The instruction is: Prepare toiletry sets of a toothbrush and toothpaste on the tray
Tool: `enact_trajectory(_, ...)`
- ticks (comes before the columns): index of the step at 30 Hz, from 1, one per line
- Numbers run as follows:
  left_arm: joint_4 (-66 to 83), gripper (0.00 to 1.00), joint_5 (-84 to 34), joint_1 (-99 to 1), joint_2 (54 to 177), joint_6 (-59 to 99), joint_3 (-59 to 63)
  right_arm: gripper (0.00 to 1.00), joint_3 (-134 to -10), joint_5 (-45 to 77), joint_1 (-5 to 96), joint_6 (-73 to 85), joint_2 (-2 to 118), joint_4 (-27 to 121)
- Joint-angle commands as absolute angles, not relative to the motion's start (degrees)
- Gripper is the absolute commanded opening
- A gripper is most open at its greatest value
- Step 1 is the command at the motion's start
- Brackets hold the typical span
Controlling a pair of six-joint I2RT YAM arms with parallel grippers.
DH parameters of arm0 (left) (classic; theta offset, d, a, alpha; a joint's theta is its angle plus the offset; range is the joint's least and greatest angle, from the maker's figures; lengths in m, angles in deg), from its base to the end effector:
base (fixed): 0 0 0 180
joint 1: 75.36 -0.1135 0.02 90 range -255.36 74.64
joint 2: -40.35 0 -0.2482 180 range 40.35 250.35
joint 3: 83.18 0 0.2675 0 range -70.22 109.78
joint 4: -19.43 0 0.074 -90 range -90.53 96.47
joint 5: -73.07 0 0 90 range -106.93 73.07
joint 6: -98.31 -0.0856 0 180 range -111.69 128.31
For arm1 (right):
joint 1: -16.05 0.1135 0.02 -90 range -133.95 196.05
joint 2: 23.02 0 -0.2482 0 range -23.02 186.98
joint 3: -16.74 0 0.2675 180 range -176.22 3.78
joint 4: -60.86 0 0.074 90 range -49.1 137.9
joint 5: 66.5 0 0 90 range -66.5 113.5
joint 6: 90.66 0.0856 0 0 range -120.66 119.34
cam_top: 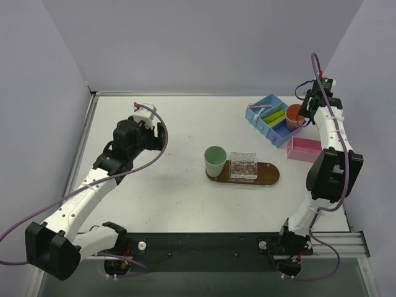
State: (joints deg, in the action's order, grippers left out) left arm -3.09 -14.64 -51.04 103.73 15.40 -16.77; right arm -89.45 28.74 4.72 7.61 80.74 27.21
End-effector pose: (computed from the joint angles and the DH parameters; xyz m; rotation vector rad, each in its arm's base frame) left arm 0.2988 -0.1313 0.2963 0.2614 1.9068 -0.3312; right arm 0.4715 -0.1025 0.2834 0.4137 2.0750 -0.1286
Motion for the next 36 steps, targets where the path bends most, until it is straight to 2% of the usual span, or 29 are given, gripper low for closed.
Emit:
enact_trajectory(1,-0.4,0.80,-15.3,-50.8,104.0,15.9,-16.8,0.29,-92.1,29.3,4.4,6.5,81.8,28.8)
enact_trajectory(29,-0.4,0.80,-14.9,-50.8,104.6,15.5,-16.7,0.22,-93.3,30.5,3.4,7.8,86.8,29.8)
enact_trajectory(36,-0.3,0.80,-14.8,-50.8,104.9,15.5,-16.7,0.16,-93.3,30.2,3.4,8.0,87.0,29.8)
